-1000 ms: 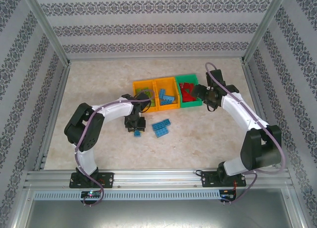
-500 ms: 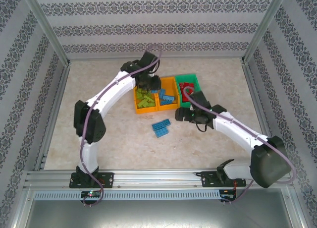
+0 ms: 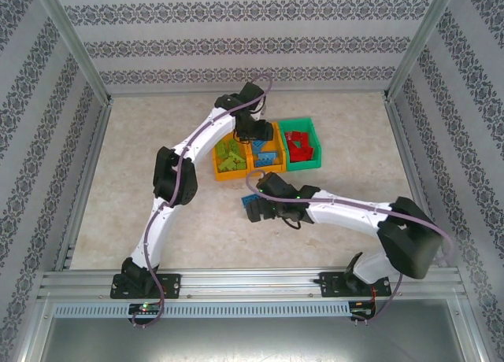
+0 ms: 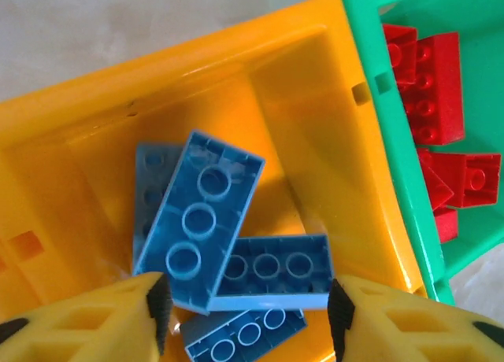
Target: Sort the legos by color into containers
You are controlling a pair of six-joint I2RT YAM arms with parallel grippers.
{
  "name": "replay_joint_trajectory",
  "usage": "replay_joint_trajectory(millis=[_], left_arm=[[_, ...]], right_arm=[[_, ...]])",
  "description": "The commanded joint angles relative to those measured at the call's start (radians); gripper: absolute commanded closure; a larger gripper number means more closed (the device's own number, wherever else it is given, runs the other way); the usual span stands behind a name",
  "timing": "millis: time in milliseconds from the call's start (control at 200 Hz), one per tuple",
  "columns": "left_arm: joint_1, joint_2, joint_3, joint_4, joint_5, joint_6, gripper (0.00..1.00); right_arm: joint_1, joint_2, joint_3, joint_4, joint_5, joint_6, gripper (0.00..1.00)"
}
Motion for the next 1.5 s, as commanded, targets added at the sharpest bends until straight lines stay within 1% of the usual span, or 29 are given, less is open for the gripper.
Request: replay_joint_trajectory(millis=[0,30,90,185,255,280,340,445,520,580,699,819,874,1044,1109,1179,1269,1369,1494], left_arm=[[0.012,-0.057,-0.026,-0.033,0.005,-0.003,0.31],[0.012,-0.069,-0.033,-0.037,-0.004,-0.006,0.27],[0.013,-0.107,-0.063,-0.034,-0.019,-0.01,0.23],[0.017,-0.187,-0.145,-0.004,-0.031,-0.017,0.11],[0.019,-0.241,-0.216,0.022,-0.034,-0.022,0.04],[0.021,-0.262,-0.238,0.028,-0.035,-0.025,0.0],[0.027,-0.3,-0.295,0.04,-0.046,-0.037,0.0],[0.045,-0.374,-0.405,0.082,-0.051,-0.064,0.0],[0.058,-0.424,-0.477,0.112,-0.051,-0.075,0.0],[0.064,-0.454,-0.514,0.117,-0.054,-0.076,0.0],[0.08,-0.499,-0.576,0.12,-0.071,-0.074,0.0],[0.099,-0.534,-0.627,0.126,-0.076,-0.077,0.0],[0.104,-0.547,-0.647,0.131,-0.075,-0.079,0.0],[0.11,-0.568,-0.692,0.132,-0.087,-0.078,0.0],[0.11,-0.58,-0.709,0.135,-0.092,-0.071,0.0],[0.11,-0.591,-0.728,0.136,-0.094,-0.062,0.0],[0.109,-0.611,-0.759,0.133,-0.095,-0.055,0.0],[0.108,-0.641,-0.812,0.138,-0.095,-0.048,0.0],[0.104,-0.683,-0.896,0.144,-0.092,-0.058,0.0]], right_arm=[[0.03,0.052,0.058,0.023,0.032,0.003,0.02],[0.034,0.066,0.066,0.018,0.037,0.004,0.02],[0.039,0.088,0.077,0.009,0.051,0.006,0.02],[0.041,0.113,0.091,-0.001,0.066,-0.001,0.02],[0.041,0.133,0.098,0.004,0.048,-0.017,0.02],[0.041,0.144,0.104,0.004,0.037,-0.023,0.02],[0.042,0.179,0.123,-0.012,0.019,-0.035,0.02],[0.046,0.24,0.151,-0.046,0.035,-0.042,0.04],[0.045,0.274,0.168,-0.053,0.043,-0.049,0.08],[0.046,0.294,0.184,-0.06,0.04,-0.057,0.12],[0.049,0.311,0.186,-0.07,0.038,-0.068,0.25],[0.051,0.277,0.155,-0.079,0.049,-0.069,0.37],[0.052,0.242,0.137,-0.078,0.054,-0.073,0.41],[0.042,0.091,0.119,-0.083,0.073,-0.106,0.46],[0.013,0.029,0.121,-0.071,0.057,-0.115,0.46],[-0.043,-0.024,0.122,-0.038,0.026,-0.106,0.46],[-0.154,-0.047,0.145,0.009,-0.046,-0.075,0.46],[-0.268,0.014,0.254,-0.02,-0.096,-0.043,0.48],[-0.346,0.141,0.426,-0.095,-0.148,-0.025,0.49]])
